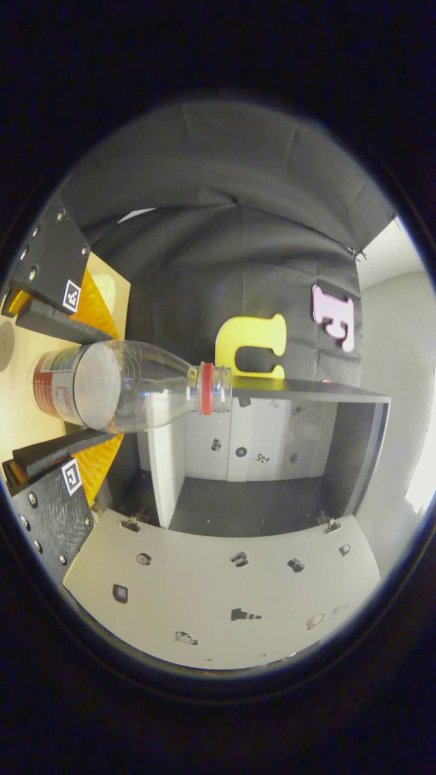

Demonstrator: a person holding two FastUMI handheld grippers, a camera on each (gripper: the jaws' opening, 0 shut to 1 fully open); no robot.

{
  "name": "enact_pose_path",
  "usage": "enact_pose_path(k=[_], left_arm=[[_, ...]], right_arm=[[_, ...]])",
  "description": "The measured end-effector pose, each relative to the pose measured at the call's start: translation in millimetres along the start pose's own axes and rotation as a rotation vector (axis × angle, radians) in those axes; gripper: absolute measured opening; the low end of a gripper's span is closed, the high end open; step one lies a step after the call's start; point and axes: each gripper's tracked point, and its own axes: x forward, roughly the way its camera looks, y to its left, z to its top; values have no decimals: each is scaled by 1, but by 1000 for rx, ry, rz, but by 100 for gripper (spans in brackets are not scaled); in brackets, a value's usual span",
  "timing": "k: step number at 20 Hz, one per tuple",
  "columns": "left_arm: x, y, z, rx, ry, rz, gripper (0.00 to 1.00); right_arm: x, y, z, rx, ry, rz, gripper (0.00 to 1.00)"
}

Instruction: Open the cabinet door with the right hand, grasp the bottle in the cabinet with the left hand and place it on the coaster, then close the cabinet door with the right hand.

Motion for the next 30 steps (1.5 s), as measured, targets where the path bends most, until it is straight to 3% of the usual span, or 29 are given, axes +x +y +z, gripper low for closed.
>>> enact_pose_path(k=[8, 12, 17, 22, 30], left_arm=[[-30, 50, -103, -11, 13, 99, 72], [-29, 58, -155, 17, 45, 125, 72], [-23, 66, -208, 10, 91, 156, 70], [-23, 69, -227, -16, 86, 173, 75], [-31, 60, -239, 11, 93, 143, 71]], right_arm=[[-5, 4, -3, -17, -29, -2, 98], [-8, 2, -7, 16, -15, -52, 98], [-15, -16, -13, -28, 10, -121, 98], [-18, -21, -14, -83, 19, -111, 98], [-27, -27, -24, -88, 55, -149, 98]])
